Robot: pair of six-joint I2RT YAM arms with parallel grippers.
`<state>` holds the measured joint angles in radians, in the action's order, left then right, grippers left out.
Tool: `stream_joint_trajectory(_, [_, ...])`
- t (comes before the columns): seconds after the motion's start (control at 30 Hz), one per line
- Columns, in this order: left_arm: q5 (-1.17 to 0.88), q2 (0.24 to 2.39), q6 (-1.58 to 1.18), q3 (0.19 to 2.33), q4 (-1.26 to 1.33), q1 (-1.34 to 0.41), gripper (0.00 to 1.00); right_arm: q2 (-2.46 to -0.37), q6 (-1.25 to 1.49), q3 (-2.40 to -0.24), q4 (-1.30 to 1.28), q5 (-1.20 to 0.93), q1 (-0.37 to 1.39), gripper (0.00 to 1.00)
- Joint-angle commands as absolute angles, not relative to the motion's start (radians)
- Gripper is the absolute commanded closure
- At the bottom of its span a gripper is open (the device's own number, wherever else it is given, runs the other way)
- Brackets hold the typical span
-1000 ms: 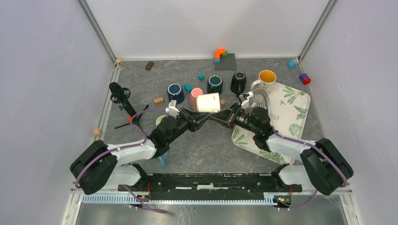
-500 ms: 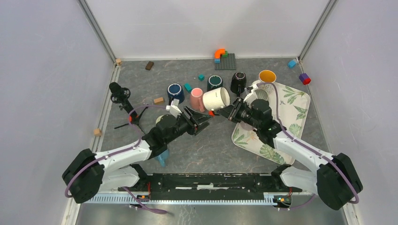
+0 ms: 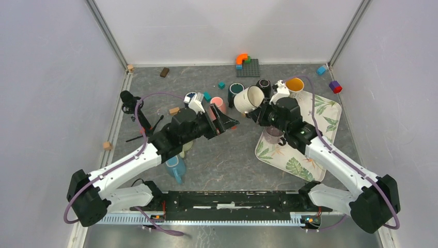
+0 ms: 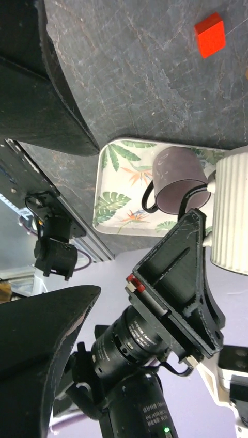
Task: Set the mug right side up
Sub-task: Turn over the cup at the center of the board, then place the cup on the tray.
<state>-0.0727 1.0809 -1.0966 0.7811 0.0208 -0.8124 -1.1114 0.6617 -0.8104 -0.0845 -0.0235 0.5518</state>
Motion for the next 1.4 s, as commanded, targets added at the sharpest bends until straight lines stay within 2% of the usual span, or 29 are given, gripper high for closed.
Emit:
stream_joint_trajectory(0.0, [-0.143, 1.115, -0.88, 0.914, -0.194, -0.792, 0.0, -1.07, 0.545, -0.919, -0.107, 0.091, 0.524, 1.0])
stream_joint_trajectory(0.23, [-0.18, 1.118, -0.734, 1.016, -0.326, -0.779, 0.0, -1.036, 0.473, -0.979, -0.257, 0.257, 0.452, 1.0])
stream_joint_trajectory(0.47, [-0.263, 1.131, -0.685, 1.042, -0.344, -0.778, 0.0, -1.011, 0.425, -1.014, -0.379, 0.399, 0.341, 1.0])
stream_joint_trajectory(0.67, [-0.318, 1.134, -0.662, 1.048, -0.342, -0.778, 0.0, -1.008, 0.395, -1.016, -0.399, 0.408, 0.182, 1.0])
stream_joint_trajectory(1.0, [-0.363, 1.134, -0.646, 1.052, -0.326, -0.777, 0.0, -1.069, 0.384, -0.933, -0.247, 0.33, -0.033, 1.0])
stream_joint_trajectory(1.37, [-0.389, 1.15, -0.645, 1.045, -0.314, -0.777, 0.0, -1.198, 0.308, -0.82, 0.036, 0.272, -0.086, 1.0])
